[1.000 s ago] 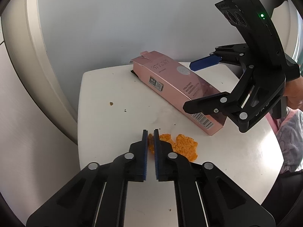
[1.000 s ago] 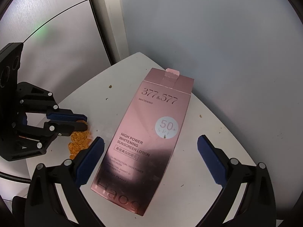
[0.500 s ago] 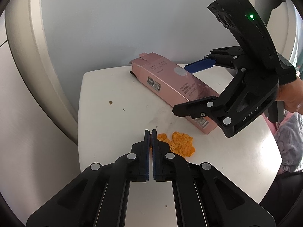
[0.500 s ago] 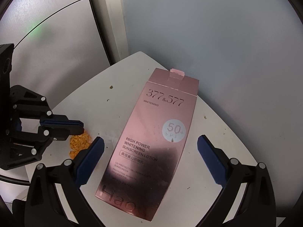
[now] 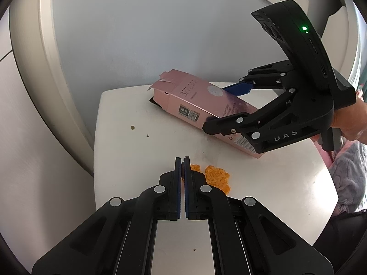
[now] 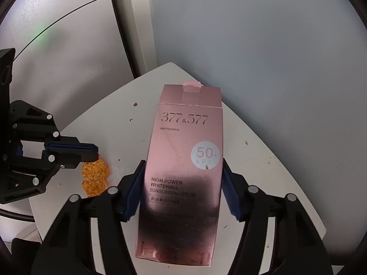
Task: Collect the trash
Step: 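Close the left gripper on the orange crumbs while the right gripper closes on the pink box, then carry the crumbs in the left gripper and pink box in the right gripper over the bin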
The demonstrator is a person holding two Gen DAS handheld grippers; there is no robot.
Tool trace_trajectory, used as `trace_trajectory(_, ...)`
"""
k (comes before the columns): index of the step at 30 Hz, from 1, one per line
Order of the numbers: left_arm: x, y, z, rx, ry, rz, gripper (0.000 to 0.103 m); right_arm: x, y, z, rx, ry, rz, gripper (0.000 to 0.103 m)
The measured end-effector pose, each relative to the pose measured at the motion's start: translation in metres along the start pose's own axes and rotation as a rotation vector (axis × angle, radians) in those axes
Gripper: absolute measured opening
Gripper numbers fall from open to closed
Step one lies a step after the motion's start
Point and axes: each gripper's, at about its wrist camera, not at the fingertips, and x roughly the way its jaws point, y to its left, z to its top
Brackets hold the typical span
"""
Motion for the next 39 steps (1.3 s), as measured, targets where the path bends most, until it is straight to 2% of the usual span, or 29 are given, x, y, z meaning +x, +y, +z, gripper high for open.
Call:
trace_trajectory(15, -0.044, -0.019, 0.000, 0.002, -0.030, 0.042, 0.001, -0.039, 0.007, -0.003, -0.016, -0.056, 0.028, 0.058)
trace_trajectory(24, -0.086, -0.040, 0.002, 0.005, -0.048, 0.095, 0.001, -0.085, 0.018, -0.016, -0.037, -0.098, 0.068, 0.058)
trace_trajectory(30, -0.113, -0.049, -0.014, -0.019, -0.050, 0.142, 0.001, -0.105, 0.040, -0.024, -0.073, -0.118, 0.111, 0.058)
trace_trajectory(39, -0.168, -0.070, -0.055, -0.084, -0.063, 0.225, 0.001, -0.135, 0.085, -0.040, -0.139, -0.149, 0.190, 0.058)
